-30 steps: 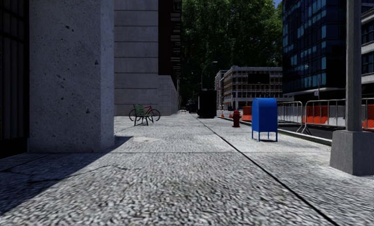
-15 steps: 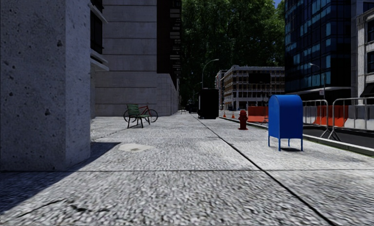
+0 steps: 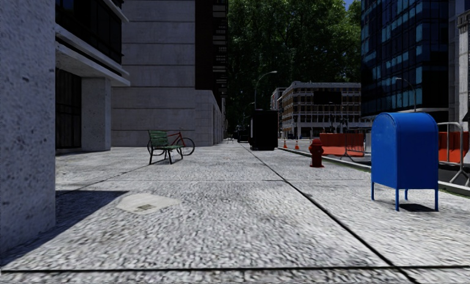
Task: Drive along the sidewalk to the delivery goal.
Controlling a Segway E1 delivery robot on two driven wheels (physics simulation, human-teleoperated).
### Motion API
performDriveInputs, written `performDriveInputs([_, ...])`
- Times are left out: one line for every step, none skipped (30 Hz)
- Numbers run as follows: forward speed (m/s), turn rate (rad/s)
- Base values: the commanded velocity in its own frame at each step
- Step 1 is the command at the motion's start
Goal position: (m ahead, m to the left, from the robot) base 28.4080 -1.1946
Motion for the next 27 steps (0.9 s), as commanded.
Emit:
performDriveInputs([2.0,0.0])
performDriveInputs([2.0,0.0])
performDriveInputs([2.0,0.0])
performDriveInputs([2.0,0.0])
performDriveInputs([2.0,0.0])
performDriveInputs([2.0,0.0])
performDriveInputs([2.0,0.0])
performDriveInputs([2.0,0.0])
performDriveInputs([2.0,0.0])
performDriveInputs([2.0,0.0])
performDriveInputs([2.0,0.0])
performDriveInputs([2.0,0.0])
performDriveInputs([2.0,0.0])
performDriveInputs([2.0,0.0])
performDriveInputs([2.0,0.0])
performDriveInputs([2.0,0.0])
performDriveInputs([2.0,0.0])
performDriveInputs([2.0,0.0])
performDriveInputs([2.0,0.0])
performDriveInputs([2.0,0.0])
performDriveInputs([2.0,0.0])
performDriveInputs([2.0,0.0])
performDriveInputs([2.0,0.0])
performDriveInputs([2.0,0.0])
performDriveInputs([2.0,0.0])
performDriveInputs([2.0,0.0])
performDriveInputs([2.0,0.0])
